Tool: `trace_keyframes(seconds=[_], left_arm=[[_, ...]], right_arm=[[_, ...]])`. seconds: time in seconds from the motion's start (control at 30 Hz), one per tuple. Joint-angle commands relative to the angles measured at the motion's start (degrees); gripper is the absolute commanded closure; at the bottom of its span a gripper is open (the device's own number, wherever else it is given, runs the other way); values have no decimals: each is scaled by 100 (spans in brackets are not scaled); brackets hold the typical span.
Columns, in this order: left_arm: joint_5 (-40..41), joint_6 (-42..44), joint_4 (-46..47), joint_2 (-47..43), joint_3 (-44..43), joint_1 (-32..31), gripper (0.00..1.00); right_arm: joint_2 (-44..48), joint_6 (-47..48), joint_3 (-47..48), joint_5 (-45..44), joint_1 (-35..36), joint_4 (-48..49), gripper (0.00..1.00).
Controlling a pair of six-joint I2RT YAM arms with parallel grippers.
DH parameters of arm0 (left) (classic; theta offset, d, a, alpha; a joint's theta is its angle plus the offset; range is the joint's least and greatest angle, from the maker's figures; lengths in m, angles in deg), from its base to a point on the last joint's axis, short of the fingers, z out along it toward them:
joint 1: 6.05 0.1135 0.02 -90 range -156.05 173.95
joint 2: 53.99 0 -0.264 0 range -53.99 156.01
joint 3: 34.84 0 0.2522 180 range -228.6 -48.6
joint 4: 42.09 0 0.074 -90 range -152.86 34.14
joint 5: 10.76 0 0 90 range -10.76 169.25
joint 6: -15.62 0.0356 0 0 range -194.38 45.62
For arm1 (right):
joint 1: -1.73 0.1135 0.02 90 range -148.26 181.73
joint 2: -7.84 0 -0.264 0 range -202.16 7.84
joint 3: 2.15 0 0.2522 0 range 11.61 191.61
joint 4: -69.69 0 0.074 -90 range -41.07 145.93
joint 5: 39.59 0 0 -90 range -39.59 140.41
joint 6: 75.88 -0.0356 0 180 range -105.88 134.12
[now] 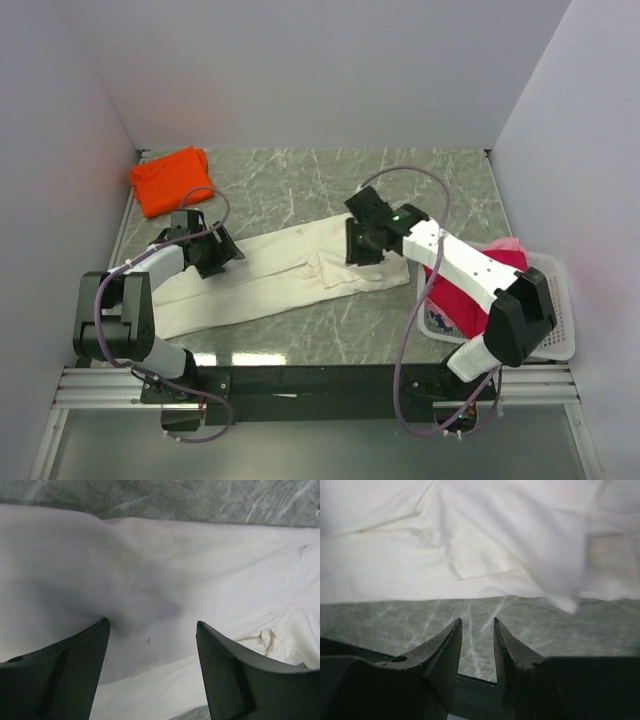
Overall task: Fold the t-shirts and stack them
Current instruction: Fold the tshirt
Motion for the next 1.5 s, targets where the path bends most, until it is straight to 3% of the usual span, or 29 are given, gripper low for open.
trace_keyframes(seconds=[0.0, 0.17, 0.37, 0.63, 0.87, 0.97, 1.1, 1.2, 1.47], left_arm=[[61, 68, 14, 154, 5, -24, 23], [26, 59, 32, 154, 23, -24, 23], [52, 59, 23, 136, 40, -24, 23], [35, 59, 14, 154, 32, -24, 23], [35, 59, 5, 180, 32, -15, 23], [35, 59, 14, 180, 32, -24, 23], [44, 59, 5, 198, 40, -24, 23], [44, 59, 5, 198, 32, -24, 23], [26, 51, 32, 233, 23, -24, 23]], right_arm=[[-530, 115, 149, 328, 411, 503, 62], [-1391, 352, 368, 374, 1017, 732, 61], [-1990, 423, 570, 233, 1115, 891, 60], [-2202, 370, 693, -417, 1115, 847, 59], [-2457, 396, 720, -479, 1115, 697, 60], [-2510, 388, 659, -505, 1115, 715, 67], [-2501, 370, 702, -593, 1115, 584, 89], [-2352, 326, 772, -637, 1115, 461, 100], [-2079, 238, 1001, -418, 1229, -23, 100]])
